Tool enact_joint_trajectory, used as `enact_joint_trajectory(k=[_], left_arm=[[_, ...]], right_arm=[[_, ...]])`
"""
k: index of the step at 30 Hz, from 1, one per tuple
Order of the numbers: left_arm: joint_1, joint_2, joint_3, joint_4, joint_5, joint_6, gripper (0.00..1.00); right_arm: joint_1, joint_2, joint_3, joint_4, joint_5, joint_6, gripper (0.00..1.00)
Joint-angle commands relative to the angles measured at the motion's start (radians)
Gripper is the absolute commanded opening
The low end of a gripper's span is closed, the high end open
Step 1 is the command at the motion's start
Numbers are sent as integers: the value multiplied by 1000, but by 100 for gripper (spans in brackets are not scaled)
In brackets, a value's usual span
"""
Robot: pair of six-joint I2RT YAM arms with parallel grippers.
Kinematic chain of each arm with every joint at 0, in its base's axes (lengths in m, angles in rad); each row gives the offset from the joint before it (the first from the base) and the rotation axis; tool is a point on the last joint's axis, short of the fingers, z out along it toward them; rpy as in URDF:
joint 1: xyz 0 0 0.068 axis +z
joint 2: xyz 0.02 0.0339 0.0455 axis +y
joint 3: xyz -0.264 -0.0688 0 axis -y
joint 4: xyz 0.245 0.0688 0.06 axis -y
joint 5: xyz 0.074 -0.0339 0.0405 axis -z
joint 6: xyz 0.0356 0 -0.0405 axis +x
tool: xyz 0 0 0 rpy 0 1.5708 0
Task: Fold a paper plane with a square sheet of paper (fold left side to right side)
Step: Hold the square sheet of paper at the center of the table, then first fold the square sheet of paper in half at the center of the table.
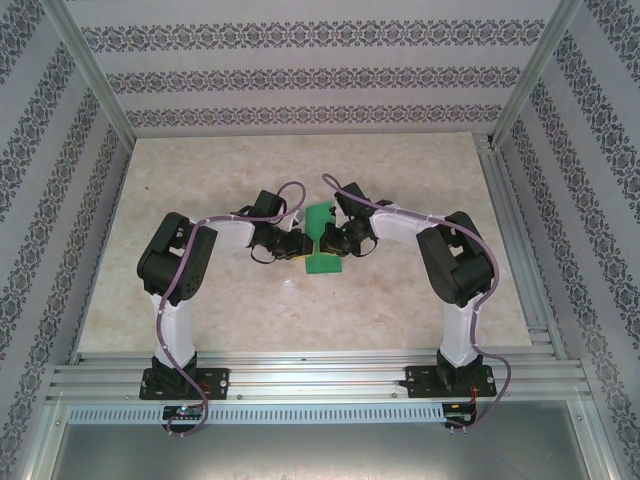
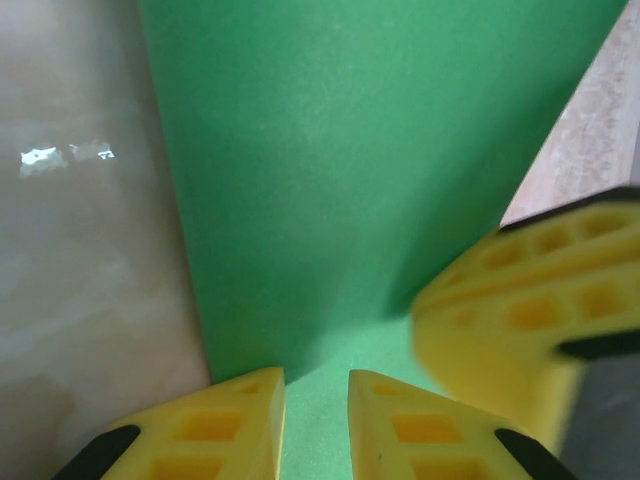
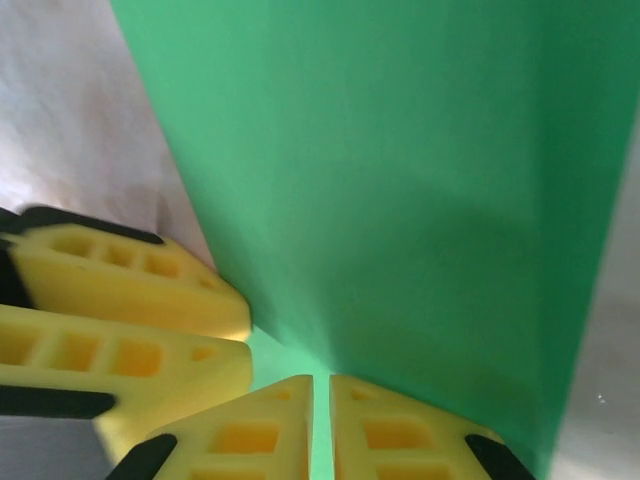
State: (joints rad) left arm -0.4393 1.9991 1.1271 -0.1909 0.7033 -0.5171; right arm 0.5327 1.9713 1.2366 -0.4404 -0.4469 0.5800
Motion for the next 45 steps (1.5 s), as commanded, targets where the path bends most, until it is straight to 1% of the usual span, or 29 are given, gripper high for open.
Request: enact_joint_trajectory(k=[1, 12, 14, 17, 20, 26, 31, 39, 45], left_arm=[[-17, 40, -13, -59, -90, 28, 25], [-18, 43, 15, -68, -89, 22, 25], [-17, 43, 18, -45, -67, 3, 25], [-17, 46, 45, -10, -34, -30, 28], [-17, 54, 93, -22, -40, -41, 30], [-13, 118, 190, -72, -80, -37, 30], [0, 158, 217, -51, -99, -51, 29], [8, 223, 309, -32, -57, -68, 31], [12, 243, 353, -29, -56, -80, 33]], right_arm=[[-2, 6, -27, 44, 7, 22, 13], [2, 11, -62, -2, 32, -18, 13], [1, 12, -68, -6, 44, -24, 13], [0, 22, -73, -17, 51, -31, 13], [3, 30, -78, -19, 51, -36, 12], [3, 44, -75, -43, 68, -54, 12], [3, 49, -77, -63, 80, -67, 10], [8, 60, -83, -69, 88, -71, 10], [11, 66, -79, -70, 90, -72, 10]])
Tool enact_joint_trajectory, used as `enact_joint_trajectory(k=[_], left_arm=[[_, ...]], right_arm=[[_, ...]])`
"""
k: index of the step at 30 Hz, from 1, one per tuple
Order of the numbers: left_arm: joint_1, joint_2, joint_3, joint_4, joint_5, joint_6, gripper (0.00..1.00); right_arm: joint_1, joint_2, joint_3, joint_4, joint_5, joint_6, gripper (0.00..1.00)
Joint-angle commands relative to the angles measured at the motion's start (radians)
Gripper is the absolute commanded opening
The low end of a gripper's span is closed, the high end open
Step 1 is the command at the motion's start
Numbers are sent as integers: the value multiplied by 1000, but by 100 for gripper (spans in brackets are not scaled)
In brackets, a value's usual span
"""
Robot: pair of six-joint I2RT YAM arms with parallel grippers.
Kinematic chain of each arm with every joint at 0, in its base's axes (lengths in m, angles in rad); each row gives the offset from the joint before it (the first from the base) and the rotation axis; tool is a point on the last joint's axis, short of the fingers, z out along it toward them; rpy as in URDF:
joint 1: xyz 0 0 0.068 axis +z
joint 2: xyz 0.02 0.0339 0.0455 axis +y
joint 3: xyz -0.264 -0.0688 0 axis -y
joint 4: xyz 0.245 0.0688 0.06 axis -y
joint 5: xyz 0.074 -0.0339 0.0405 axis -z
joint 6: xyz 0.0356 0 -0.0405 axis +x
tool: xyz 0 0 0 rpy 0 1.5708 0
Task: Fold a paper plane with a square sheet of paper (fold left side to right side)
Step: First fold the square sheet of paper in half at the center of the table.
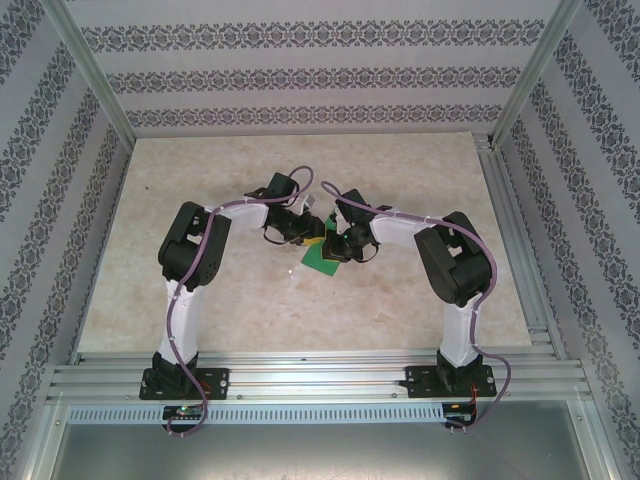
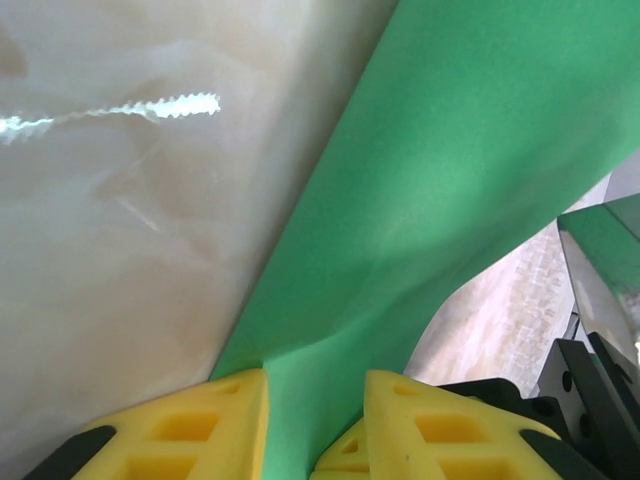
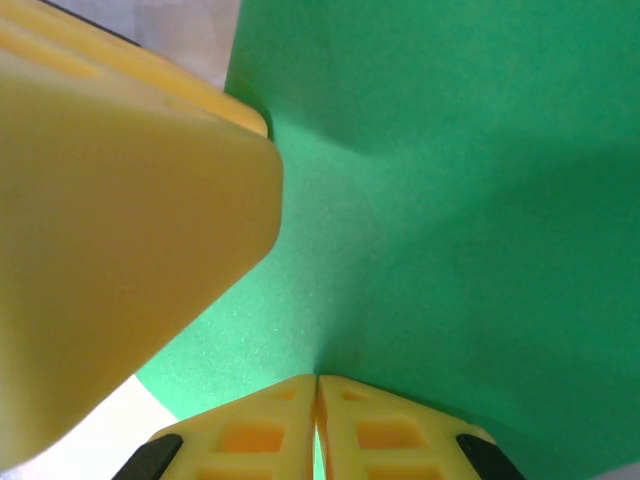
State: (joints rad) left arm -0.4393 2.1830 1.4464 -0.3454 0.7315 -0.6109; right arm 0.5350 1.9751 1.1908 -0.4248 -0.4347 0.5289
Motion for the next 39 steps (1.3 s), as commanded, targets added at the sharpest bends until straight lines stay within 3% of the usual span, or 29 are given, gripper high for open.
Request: enact_joint_trajectory(k=[1, 11, 16, 28, 39], left_arm=[[14, 51, 27, 133, -86, 12, 33], [98, -249, -146, 136, -84, 73, 43], [88, -338, -261, 172, -15, 63, 38], [-9, -211, -317, 288, 15, -19, 29], [-22, -182, -352, 202, -73, 30, 27]], right_arm=[[9, 62, -33, -87, 76, -21, 10], [10, 68, -21, -90, 83, -22, 10], [9, 73, -13, -89, 85, -21, 10], [13, 78, -9, -93, 89, -21, 10], [19, 86, -3, -95, 86, -22, 10]])
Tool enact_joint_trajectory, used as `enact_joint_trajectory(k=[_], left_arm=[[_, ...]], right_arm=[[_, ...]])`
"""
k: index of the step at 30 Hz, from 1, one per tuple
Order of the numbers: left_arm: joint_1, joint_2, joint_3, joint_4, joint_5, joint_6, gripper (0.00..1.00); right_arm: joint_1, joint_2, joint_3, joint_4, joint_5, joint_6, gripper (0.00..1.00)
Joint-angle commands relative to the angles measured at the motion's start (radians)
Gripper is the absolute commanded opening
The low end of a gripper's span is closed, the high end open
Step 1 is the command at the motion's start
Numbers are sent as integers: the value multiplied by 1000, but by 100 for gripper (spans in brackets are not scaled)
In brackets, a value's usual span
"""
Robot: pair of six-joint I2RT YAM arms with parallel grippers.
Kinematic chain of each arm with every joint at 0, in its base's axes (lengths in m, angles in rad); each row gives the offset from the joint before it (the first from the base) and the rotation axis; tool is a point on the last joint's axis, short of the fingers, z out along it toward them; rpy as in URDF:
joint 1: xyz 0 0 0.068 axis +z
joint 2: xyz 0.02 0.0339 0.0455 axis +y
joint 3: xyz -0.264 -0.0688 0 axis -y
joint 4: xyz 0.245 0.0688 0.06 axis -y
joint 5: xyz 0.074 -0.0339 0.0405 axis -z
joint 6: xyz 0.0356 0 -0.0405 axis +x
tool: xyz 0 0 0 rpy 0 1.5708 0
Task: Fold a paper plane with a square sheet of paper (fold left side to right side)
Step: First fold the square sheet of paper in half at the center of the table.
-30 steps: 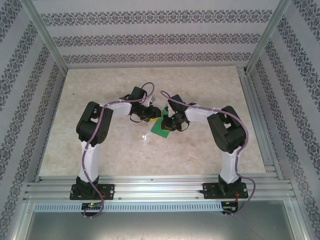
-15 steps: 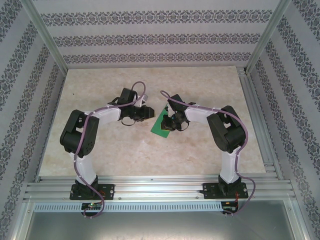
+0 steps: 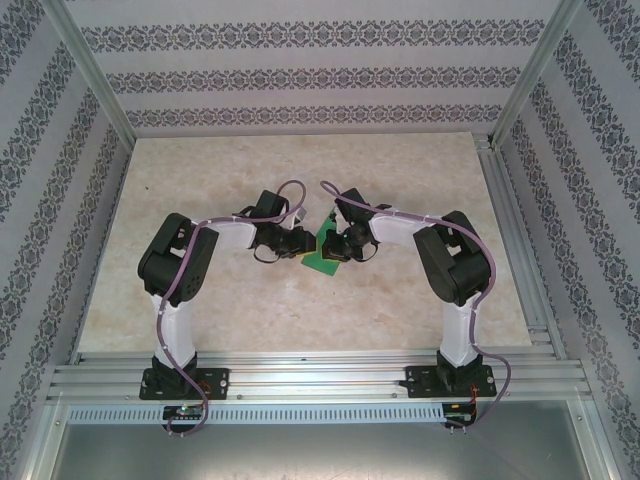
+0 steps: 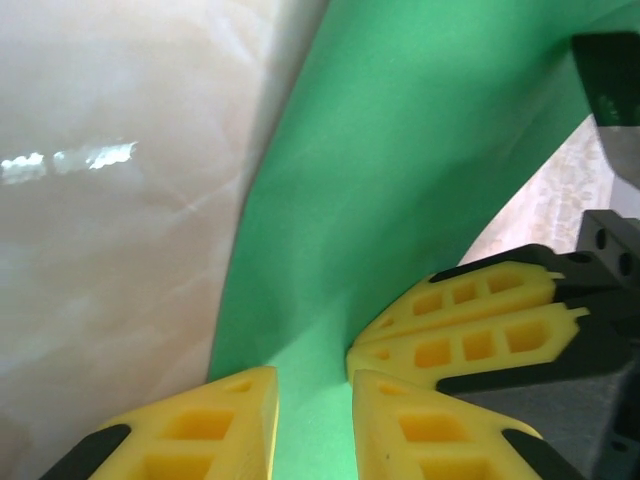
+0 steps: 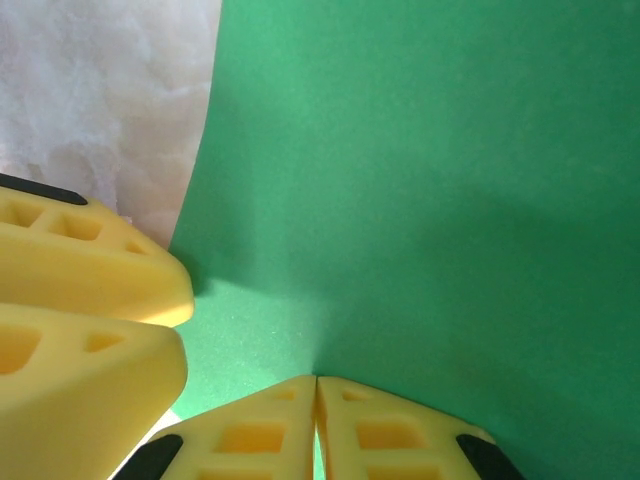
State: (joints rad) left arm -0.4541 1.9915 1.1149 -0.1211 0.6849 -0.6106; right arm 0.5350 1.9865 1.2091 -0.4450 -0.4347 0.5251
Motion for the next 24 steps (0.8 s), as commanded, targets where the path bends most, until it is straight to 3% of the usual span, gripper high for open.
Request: enact_joint_trajectory(k=[1, 14, 20, 24], left_arm=[[-9, 7, -28, -26, -23, 36, 27], [-8, -51, -80, -187, 144, 265, 27], [-8, -63, -36, -356, 162, 414, 28], [-7, -55, -21, -426, 114, 452, 27]], right_arm=[[19, 75, -22, -75, 86, -19, 10], [18, 86, -13, -92, 95, -25, 11], [18, 92, -5, -103, 97, -27, 10], [19, 91, 0, -107, 95, -28, 10]])
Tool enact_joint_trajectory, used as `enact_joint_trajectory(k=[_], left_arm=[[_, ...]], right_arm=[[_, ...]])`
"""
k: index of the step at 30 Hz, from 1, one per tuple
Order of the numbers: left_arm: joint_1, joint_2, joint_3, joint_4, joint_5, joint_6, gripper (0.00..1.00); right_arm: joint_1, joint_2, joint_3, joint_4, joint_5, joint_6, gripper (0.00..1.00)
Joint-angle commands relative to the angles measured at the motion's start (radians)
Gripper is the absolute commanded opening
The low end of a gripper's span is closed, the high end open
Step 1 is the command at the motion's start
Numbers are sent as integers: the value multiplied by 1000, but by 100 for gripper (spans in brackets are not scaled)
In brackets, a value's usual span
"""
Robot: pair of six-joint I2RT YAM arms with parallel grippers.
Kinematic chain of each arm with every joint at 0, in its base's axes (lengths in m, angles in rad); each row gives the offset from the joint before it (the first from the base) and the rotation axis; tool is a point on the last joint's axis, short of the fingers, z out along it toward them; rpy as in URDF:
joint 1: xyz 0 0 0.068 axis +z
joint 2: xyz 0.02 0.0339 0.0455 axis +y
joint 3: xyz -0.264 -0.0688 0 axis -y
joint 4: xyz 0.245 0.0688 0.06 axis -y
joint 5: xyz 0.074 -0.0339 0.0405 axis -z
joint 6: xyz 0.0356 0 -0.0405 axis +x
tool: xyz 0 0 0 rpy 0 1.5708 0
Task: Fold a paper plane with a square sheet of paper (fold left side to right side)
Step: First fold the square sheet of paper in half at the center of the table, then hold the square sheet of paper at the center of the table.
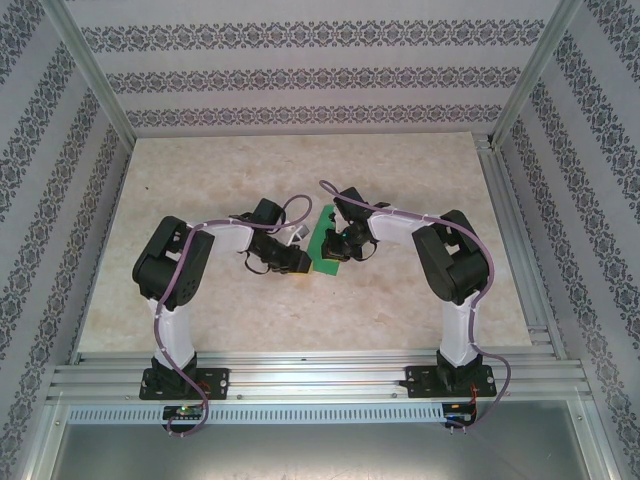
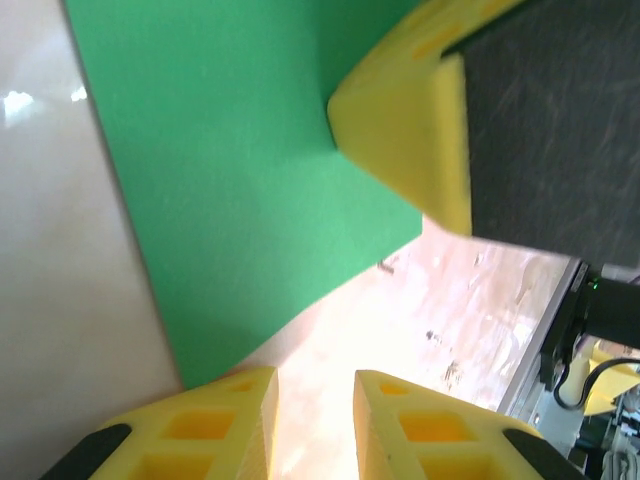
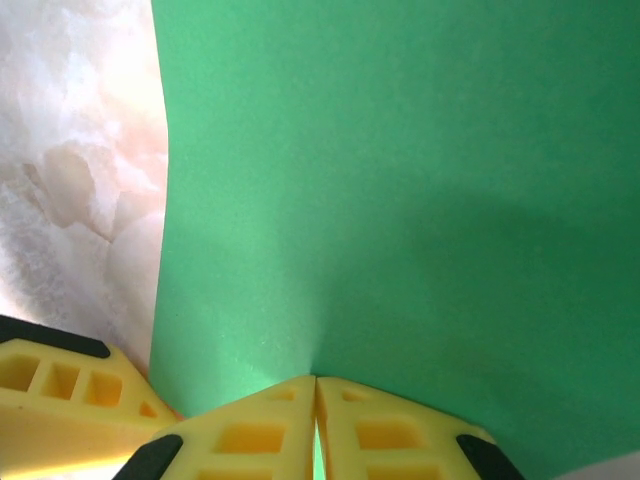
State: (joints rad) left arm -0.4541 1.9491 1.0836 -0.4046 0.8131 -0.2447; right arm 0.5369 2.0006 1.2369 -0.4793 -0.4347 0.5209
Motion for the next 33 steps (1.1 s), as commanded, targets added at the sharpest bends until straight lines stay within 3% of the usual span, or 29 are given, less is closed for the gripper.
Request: enact_joint_trajectory(k=[1, 8, 17, 27, 33], left_arm=[[-5, -24, -1, -129, -7, 76, 27], [31, -162, -12, 58, 20, -73, 24], [13, -14, 53, 236, -12, -226, 16], [-12, 63, 35, 216, -140, -222, 16], [-25, 65, 1, 145, -193, -165, 16]], right_arm=[[18, 78, -27, -75, 95, -25, 10], [18, 76, -22, -78, 95, -28, 10], [22, 78, -20, -74, 96, -25, 11], [25, 71, -22, -65, 82, -22, 11], [-11, -29, 3, -37, 39, -5, 11]])
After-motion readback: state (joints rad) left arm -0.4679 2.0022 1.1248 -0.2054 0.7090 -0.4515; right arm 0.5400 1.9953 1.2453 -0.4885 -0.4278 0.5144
